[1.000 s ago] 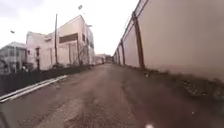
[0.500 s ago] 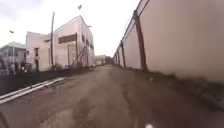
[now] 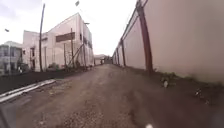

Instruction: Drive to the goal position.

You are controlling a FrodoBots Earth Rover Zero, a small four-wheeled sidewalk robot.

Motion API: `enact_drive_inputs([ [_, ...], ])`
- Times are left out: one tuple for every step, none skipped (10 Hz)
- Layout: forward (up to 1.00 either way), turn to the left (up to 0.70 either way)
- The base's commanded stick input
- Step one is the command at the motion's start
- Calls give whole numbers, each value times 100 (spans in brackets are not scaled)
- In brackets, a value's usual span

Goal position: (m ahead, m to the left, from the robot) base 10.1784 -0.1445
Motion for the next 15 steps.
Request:
enact_drive_inputs([
  [0, 0],
  [0, 0],
  [0, 0],
  [12, 0],
  [68, 0],
  [85, 0],
  [85, 0],
  [85, 0],
  [85, 0],
  [85, 0],
  [85, 0],
  [85, 0],
  [85, 0],
  [85, 0],
  [85, 0],
])
